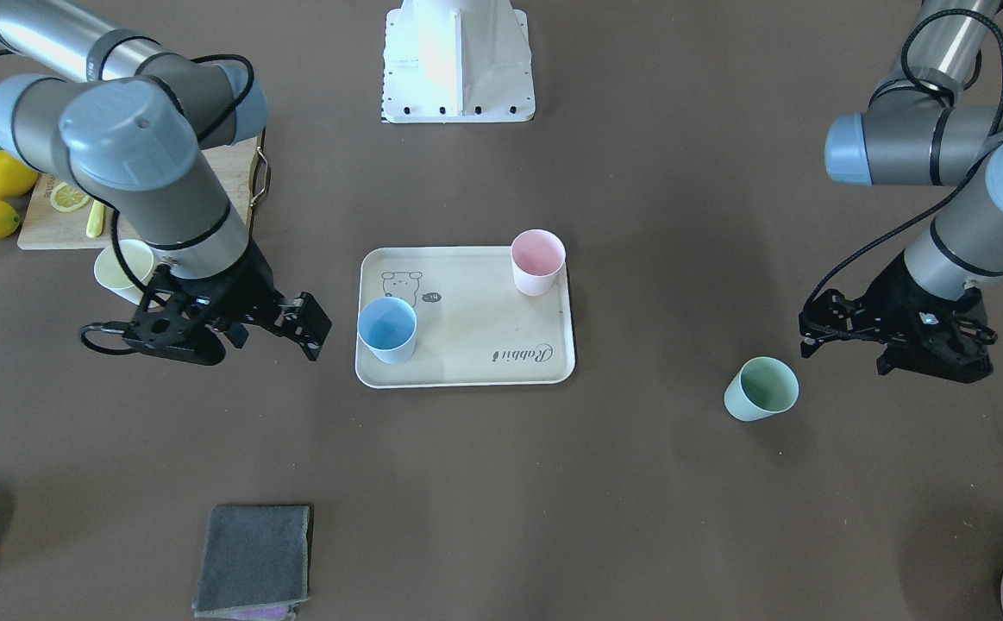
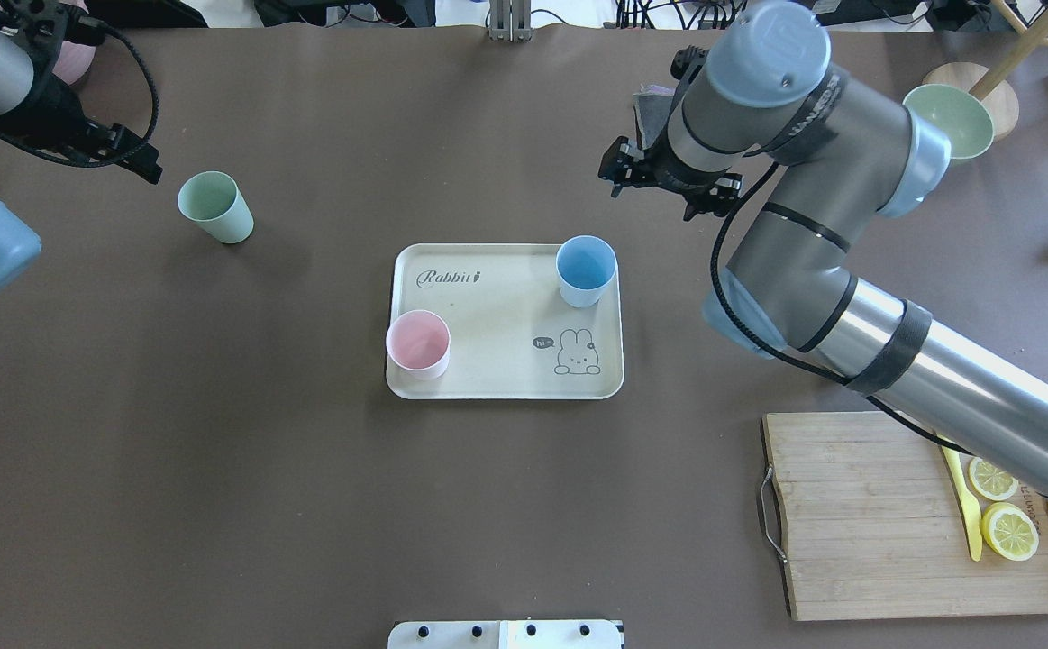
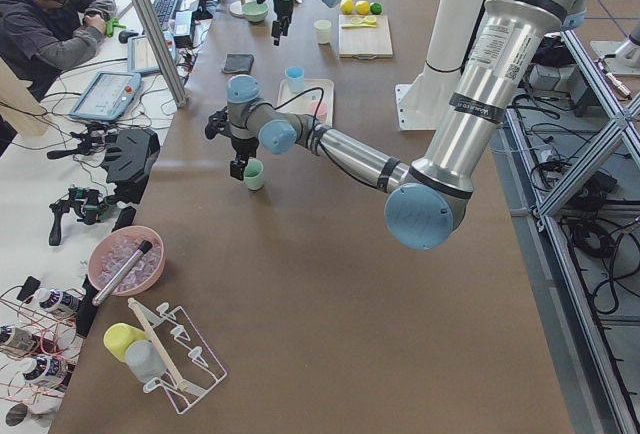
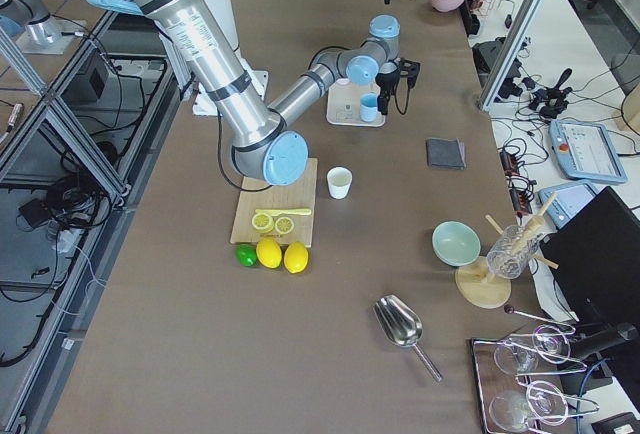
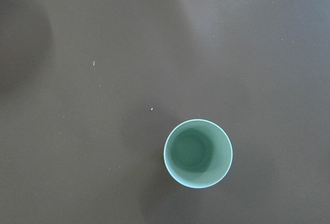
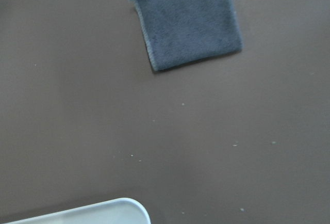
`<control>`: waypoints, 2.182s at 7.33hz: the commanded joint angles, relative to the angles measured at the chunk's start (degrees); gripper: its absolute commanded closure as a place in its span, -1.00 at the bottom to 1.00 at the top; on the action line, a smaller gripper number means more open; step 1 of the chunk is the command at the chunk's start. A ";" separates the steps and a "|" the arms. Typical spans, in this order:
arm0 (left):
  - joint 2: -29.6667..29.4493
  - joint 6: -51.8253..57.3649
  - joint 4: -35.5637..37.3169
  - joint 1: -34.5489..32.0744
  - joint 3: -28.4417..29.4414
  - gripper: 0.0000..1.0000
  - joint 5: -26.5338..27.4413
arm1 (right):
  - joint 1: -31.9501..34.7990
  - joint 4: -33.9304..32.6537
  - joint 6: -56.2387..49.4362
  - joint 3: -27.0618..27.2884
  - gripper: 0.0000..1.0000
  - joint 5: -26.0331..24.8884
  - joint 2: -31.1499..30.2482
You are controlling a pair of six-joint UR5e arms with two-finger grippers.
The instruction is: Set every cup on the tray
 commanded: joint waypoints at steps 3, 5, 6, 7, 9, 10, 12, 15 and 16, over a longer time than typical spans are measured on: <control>-2.90 -0.32 -3.01 2.62 6.62 -0.40 0.03 | 8.20 -6.20 -16.72 12.10 -0.98 4.45 -12.36; -2.90 -0.41 -8.62 3.94 10.83 -0.40 0.20 | 11.18 -5.74 -20.49 12.80 -0.98 7.08 -14.93; -2.81 -1.71 -8.99 4.38 10.85 0.13 0.20 | 12.24 -5.74 -22.26 12.89 -0.98 7.27 -15.98; -2.90 -3.90 -8.99 4.56 10.07 0.99 0.12 | 14.42 -5.74 -26.98 12.90 -0.98 8.58 -17.99; -3.60 -6.62 -7.95 4.83 6.30 1.00 -0.41 | 17.60 -5.83 -34.11 12.81 -0.98 10.17 -22.13; -4.73 -11.87 -8.03 5.35 4.80 1.00 -1.63 | 18.31 -5.74 -37.54 12.37 -0.98 9.91 -24.06; -7.98 -19.52 -7.50 8.93 3.21 1.00 -2.26 | 18.49 -2.26 -41.08 11.50 -0.98 9.56 -28.98; -13.00 -28.95 -7.32 18.50 3.29 1.00 5.00 | 18.40 4.37 -37.05 9.12 -0.98 8.15 -31.29; -13.88 -30.97 -7.24 19.50 3.12 1.00 5.30 | 18.40 4.37 -37.04 9.03 -0.98 8.24 -31.20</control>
